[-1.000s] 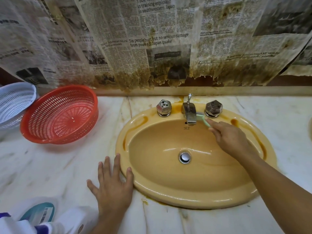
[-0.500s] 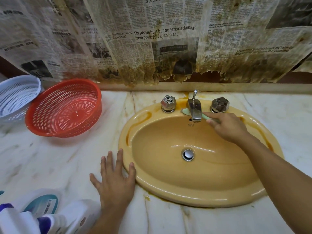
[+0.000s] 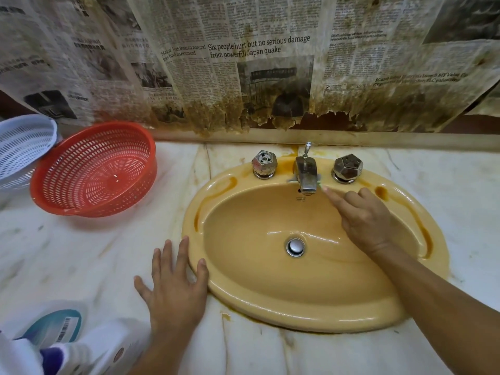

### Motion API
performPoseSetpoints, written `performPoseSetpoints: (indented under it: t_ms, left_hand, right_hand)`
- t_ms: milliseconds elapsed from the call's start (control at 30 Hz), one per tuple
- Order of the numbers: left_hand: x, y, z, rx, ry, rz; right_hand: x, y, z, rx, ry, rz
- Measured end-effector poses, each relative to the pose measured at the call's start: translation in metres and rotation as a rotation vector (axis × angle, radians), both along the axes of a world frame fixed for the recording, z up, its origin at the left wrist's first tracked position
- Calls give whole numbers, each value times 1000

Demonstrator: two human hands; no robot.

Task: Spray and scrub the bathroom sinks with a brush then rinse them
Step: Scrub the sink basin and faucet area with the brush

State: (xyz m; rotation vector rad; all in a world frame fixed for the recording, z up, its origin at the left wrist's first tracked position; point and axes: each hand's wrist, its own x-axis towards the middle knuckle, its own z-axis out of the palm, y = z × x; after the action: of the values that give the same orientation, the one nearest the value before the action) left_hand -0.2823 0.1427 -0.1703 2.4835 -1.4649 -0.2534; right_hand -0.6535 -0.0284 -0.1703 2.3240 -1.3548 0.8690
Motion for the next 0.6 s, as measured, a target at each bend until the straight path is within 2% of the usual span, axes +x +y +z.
performPoseSetpoints:
  t_ms: [400, 500, 600]
  left_hand:
    - [0, 1, 0, -6, 5, 0]
    - [1, 1, 1, 1, 19, 4]
    - [0, 1, 3, -8, 25, 3]
  right_hand:
    - [-9, 16, 8, -51, 65, 34]
    - [-11, 28, 19, 139, -35, -6]
    - [-5, 49, 40, 441, -266, -90]
